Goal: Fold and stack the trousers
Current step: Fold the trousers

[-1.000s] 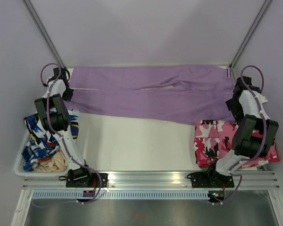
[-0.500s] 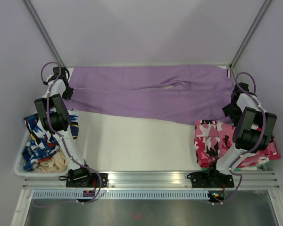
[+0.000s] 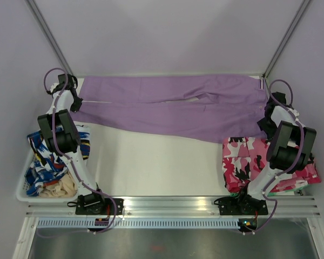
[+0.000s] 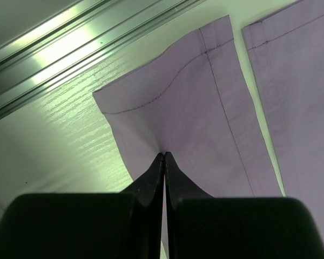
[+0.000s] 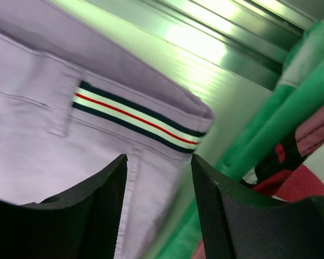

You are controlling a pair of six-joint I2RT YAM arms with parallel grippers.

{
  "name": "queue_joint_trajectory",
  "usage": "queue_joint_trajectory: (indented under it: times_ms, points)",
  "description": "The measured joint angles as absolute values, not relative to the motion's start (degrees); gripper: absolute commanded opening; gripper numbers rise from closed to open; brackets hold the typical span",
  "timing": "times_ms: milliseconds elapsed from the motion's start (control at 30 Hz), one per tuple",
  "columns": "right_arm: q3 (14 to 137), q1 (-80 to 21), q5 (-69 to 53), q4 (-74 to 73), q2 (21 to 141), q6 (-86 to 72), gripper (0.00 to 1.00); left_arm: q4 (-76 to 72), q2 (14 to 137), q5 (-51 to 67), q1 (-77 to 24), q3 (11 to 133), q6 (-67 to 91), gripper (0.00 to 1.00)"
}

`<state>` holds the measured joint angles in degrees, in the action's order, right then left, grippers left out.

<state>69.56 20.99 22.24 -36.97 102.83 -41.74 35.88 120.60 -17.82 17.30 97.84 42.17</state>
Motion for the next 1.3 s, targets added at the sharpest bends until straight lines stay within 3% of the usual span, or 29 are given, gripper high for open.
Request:
queue_joint_trajectory:
  times_ms: [233, 700, 1000, 1067, 1167, 1200, 1300]
  points:
    - [70.85, 20.99, 19.84, -33.98, 100.99, -41.95, 0.73, 35.83, 120.57, -17.82, 17.3, 97.43, 42.15, 0.02]
    - [74.24, 21.02, 21.04, -36.07, 103.88, -41.93, 0.74, 35.42, 120.57, -17.67, 17.3, 97.43, 42.15, 0.02]
    - [68.58, 20.99, 21.34, -36.6, 104.12, -42.39, 0.75, 35.42, 120.57, -17.67, 17.3, 97.43, 42.15, 0.02]
    - [67.68, 20.99, 21.3, -35.75, 104.2, -42.39, 0.66, 35.42, 120.57, -17.67, 17.3, 97.43, 42.15, 0.02]
    - [67.59, 20.99, 21.12, -34.24, 105.21, -42.59, 0.43, 35.42, 120.57, -17.67, 17.3, 97.43, 42.15, 0.02]
    - [67.59, 21.02, 21.04, -33.78, 105.67, -42.57, 0.29, 35.42, 120.57, -17.67, 17.3, 97.43, 42.15, 0.02]
    - [67.99, 20.93, 21.17, -32.93, 105.86, -42.15, 0.08, 35.42, 120.57, -17.67, 17.3, 97.43, 42.15, 0.02]
